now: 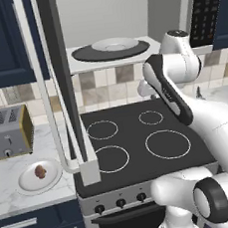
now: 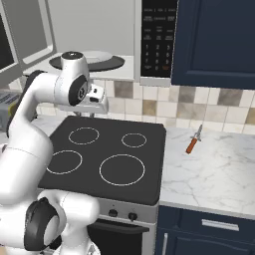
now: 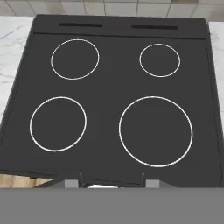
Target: Pick the mushroom from the counter and place it in the microwave.
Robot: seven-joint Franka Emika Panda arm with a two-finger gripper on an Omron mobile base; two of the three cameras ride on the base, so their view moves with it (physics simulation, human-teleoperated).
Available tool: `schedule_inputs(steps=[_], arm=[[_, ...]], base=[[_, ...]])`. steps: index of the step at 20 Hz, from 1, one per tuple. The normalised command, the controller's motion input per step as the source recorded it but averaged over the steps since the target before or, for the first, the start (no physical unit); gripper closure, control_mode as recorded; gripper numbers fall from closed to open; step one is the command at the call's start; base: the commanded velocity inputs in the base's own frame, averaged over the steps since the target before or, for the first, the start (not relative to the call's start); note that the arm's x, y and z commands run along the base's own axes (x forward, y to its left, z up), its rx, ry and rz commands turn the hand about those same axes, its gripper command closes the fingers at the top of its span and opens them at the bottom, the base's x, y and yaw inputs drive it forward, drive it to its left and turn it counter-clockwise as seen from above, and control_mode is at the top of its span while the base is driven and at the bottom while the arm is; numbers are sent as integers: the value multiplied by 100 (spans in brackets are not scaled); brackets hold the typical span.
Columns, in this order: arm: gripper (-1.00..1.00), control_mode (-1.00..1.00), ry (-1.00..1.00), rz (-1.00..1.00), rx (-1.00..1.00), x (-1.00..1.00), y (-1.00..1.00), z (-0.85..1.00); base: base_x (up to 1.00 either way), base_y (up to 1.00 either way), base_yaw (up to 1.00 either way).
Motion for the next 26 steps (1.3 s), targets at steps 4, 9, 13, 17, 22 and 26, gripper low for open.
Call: schedule_inputs(steps=[4,9,13,17,22,26], arm=[[-100,-100,1,0,0,-34,0,-21],[-100,-100,-14,7,8,-79,47,-36],[-100,-100,-22,37,19,-30,73,-15],[-100,-100,-17,40,23,-1,68,-3],[-100,-100,-16,39,22,0,58,-24],[-100,-100,-10,37,15,0,62,-28]], base=[[0,0,0],[0,0,0],[0,0,0],[0,0,0],[0,0,0],[0,0,0]])
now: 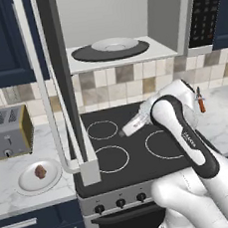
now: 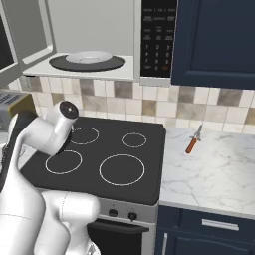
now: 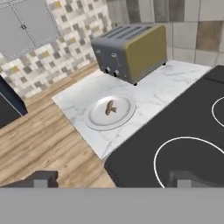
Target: Pick the mushroom from the counter and place it in the microwave.
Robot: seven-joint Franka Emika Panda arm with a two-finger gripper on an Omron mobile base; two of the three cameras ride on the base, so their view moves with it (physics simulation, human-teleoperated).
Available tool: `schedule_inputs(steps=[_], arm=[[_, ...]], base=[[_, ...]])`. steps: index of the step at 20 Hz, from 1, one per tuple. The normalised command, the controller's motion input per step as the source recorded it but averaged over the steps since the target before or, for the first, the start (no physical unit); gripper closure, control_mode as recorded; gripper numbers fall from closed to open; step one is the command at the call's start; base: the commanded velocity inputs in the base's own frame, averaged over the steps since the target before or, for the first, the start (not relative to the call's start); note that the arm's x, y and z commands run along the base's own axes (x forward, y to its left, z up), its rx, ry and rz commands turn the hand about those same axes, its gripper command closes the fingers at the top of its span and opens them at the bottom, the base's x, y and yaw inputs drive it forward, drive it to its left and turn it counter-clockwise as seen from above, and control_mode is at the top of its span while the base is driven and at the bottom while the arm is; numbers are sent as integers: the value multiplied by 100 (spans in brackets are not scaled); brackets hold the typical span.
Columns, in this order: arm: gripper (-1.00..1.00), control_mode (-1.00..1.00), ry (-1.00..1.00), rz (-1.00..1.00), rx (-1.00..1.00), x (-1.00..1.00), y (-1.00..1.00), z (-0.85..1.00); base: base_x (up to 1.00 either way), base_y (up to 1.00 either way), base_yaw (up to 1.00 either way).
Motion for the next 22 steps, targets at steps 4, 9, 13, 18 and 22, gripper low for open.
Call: schedule_inputs(steps=[4,9,13,18,22], arm=[[-100,-100,-14,26,9,0,70,-38],[-100,-100,-18,3,2,-2,68,-47],[-100,-100,-18,1,0,0,69,-49],[-100,-100,-18,6,5,-8,47,-23],[-100,-100,-17,14,4,0,18,0]], base=[[0,0,0],[0,0,0],[0,0,0],[0,0,0],[0,0,0]])
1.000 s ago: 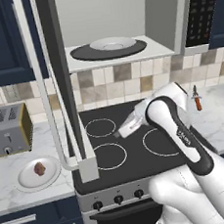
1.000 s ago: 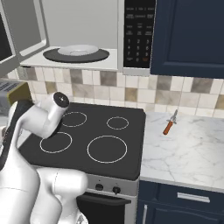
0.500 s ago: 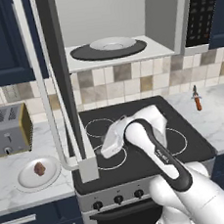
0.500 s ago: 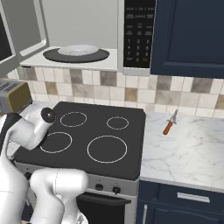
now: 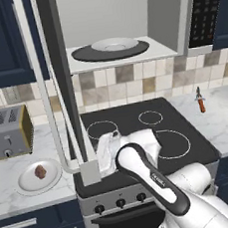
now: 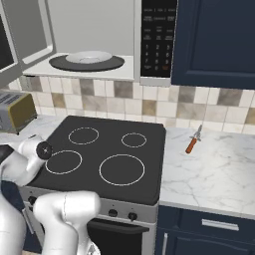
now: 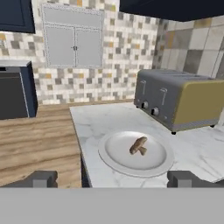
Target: Pick the mushroom from the counter and place it in the microwave.
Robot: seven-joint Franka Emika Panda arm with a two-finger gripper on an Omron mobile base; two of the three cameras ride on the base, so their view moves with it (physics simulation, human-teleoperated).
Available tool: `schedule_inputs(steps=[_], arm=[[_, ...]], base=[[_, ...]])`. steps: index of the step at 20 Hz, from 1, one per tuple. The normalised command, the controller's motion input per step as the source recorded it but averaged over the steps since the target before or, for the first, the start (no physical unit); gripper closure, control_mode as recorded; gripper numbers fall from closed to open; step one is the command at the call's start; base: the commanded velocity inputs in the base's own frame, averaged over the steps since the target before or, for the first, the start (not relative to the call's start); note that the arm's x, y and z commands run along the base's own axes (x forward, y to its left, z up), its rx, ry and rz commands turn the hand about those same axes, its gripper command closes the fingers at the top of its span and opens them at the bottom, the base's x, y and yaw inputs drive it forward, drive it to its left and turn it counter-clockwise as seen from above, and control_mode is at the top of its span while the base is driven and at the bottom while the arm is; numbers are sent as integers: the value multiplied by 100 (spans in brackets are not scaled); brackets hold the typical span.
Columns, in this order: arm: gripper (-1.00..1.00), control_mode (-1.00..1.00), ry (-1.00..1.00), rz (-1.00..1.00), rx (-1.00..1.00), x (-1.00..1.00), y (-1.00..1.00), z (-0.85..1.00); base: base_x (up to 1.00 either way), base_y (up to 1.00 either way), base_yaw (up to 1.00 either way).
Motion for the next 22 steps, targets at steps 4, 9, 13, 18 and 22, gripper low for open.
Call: schedule_inputs(steps=[4,9,13,18,22], arm=[[-100,-100,-4,10,0,0,47,0],[-100,-100,0,6,5,10,56,0],[-100,-100,0,4,6,49,30,0],[-100,-100,1,5,0,38,2,0],[-100,-100,6,9,0,20,25,-8]], base=[[0,0,0],[0,0,0],[0,0,0],[0,0,0],[0,0,0]])
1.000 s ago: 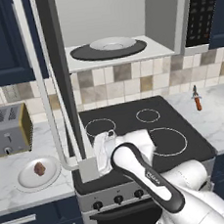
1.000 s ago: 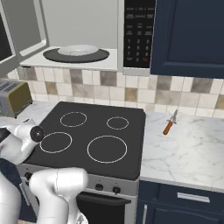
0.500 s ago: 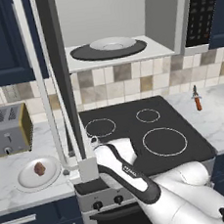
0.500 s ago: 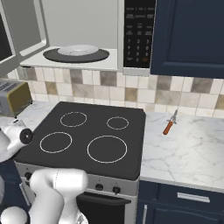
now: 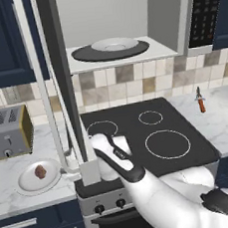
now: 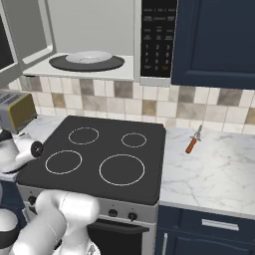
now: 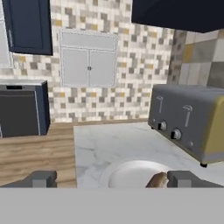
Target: Pick the mushroom from the counter and place it in the microwave.
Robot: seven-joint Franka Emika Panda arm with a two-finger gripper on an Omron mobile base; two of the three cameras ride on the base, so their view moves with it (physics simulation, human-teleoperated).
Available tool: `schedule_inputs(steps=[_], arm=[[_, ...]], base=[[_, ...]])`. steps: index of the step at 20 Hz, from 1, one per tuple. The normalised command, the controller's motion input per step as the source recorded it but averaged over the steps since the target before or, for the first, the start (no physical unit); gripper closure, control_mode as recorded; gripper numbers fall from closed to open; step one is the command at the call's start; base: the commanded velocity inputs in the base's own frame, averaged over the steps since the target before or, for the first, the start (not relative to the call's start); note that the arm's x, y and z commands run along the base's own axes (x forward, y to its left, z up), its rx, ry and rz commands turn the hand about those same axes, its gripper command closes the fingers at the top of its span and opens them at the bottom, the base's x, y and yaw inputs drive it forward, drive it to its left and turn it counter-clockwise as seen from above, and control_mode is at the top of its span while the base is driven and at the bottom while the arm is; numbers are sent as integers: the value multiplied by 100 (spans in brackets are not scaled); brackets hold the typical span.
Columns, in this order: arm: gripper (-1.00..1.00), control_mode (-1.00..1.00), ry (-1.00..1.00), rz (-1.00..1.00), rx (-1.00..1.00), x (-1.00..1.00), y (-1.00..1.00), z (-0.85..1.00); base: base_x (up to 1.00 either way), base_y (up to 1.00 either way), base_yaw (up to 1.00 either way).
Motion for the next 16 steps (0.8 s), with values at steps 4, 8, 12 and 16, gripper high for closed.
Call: schedule_inputs(steps=[4,8,12,16], arm=[[-100,-100,5,7,0,23,68,-9],[-100,-100,1,3,0,15,44,-19],[-100,-100,0,3,-1,4,18,-25],[-100,-100,0,3,-6,1,1,-31]], base=[[0,0,0],[0,0,0],[0,0,0],[0,0,0]])
